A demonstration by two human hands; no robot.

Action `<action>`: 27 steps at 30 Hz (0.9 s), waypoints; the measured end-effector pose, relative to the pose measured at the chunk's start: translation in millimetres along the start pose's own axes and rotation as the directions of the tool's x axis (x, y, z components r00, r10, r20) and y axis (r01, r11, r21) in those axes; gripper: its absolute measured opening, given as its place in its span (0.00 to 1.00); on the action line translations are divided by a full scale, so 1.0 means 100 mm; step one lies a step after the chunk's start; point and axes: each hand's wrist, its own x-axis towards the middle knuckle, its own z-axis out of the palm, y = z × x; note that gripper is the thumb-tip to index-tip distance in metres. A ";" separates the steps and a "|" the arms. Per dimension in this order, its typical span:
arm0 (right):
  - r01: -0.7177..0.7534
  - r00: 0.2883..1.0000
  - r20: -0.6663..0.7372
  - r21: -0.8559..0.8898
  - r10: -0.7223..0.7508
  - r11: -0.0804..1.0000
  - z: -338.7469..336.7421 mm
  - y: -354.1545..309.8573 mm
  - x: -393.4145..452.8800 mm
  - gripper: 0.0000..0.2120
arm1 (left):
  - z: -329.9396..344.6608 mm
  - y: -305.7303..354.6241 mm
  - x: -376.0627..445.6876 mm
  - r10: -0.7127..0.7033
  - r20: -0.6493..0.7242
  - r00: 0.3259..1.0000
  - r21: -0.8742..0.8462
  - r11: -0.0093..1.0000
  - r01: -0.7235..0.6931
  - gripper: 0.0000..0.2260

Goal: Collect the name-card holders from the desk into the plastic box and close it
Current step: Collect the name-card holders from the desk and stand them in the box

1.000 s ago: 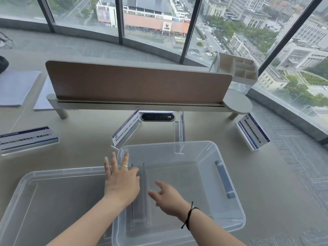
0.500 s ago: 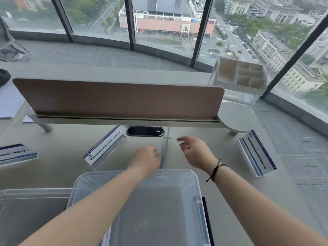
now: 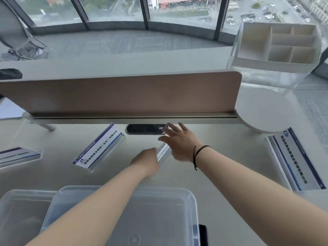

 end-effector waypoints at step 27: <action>-0.133 0.911 -0.362 0.189 0.195 0.973 0.18 0.05 -0.14 0.12 | -0.23 -0.04 0.06 0.204 -0.193 0.960 0.313 0.940 -0.137 0.07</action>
